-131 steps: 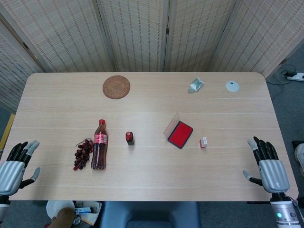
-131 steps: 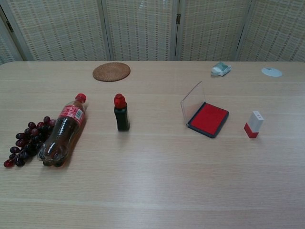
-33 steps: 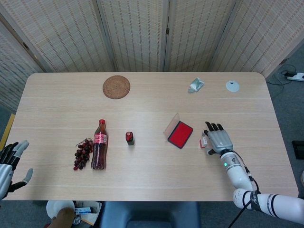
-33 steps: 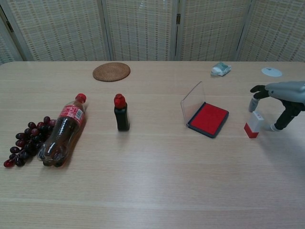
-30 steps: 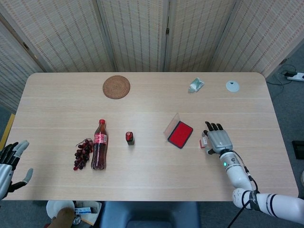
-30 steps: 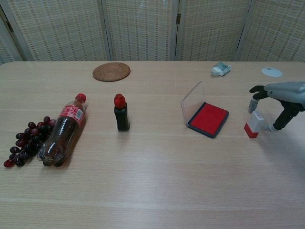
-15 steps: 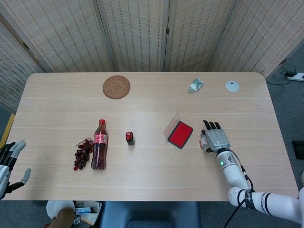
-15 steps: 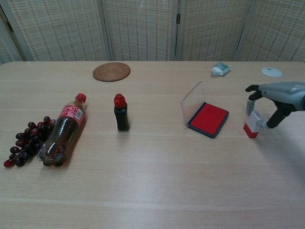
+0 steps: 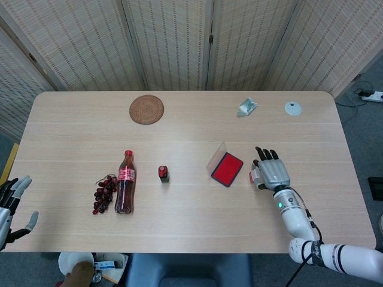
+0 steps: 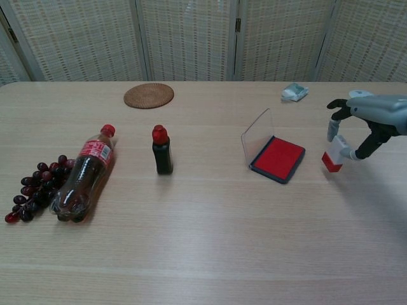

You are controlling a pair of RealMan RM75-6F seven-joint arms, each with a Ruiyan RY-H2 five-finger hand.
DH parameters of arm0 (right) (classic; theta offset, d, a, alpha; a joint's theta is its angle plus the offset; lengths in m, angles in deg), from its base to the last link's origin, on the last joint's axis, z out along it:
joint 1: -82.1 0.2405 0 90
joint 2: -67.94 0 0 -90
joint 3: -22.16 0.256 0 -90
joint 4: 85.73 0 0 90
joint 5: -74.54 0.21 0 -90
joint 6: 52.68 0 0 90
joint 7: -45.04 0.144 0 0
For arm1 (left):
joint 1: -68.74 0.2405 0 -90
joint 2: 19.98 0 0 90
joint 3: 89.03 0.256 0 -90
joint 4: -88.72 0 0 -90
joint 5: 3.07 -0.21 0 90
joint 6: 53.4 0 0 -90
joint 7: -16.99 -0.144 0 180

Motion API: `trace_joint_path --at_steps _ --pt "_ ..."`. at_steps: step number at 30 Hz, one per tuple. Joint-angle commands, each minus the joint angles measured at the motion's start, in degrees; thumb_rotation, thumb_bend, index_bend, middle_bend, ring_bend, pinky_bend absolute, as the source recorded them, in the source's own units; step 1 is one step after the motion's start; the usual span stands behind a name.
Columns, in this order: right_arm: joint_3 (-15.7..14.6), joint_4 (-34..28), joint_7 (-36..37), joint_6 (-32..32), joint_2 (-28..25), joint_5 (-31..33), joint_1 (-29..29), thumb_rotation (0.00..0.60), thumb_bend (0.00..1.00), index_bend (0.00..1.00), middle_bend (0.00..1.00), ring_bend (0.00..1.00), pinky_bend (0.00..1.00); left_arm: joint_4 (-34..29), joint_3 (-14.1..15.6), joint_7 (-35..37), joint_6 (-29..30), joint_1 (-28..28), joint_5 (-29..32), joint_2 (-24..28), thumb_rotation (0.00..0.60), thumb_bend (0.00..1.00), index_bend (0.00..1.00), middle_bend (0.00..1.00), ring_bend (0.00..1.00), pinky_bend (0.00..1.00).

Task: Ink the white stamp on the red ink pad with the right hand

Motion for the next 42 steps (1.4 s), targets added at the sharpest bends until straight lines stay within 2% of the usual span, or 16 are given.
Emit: trace_joint_path --at_steps 1,8,24,42 --pt "0.96 -2.09 -0.62 1.24 -1.23 0.03 0.13 0.600 0.45 0.54 0.02 0.00 0.00 -0.08 -0.02 -0.25 -0.08 -0.09 -0.08 -0.06 0.600 0.43 0.00 0.00 0.00 0.00" --pt "2.29 -2.45 -1.38 2.01 0.12 0.18 1.25 0.600 0.45 0.55 0.02 0.00 0.00 -0.25 -0.03 -0.08 -0.28 -0.21 -0.08 0.06 0.600 0.43 0.00 0.00 0.00 0.00" --pt "4.80 6.26 -1.81 -1.97 7.95 3.19 5.67 0.600 0.44 0.58 0.03 0.00 0.00 0.46 -0.13 3.33 1.10 0.49 0.06 0.92 0.600 0.43 0.00 0.00 0.00 0.00" --pt "4.57 11.17 -4.34 -3.24 12.14 5.90 8.11 0.600 0.44 0.58 0.03 0.00 0.00 1.16 -0.09 5.16 2.34 0.87 -0.70 1.22 0.600 0.43 0.00 0.00 0.00 0.00"
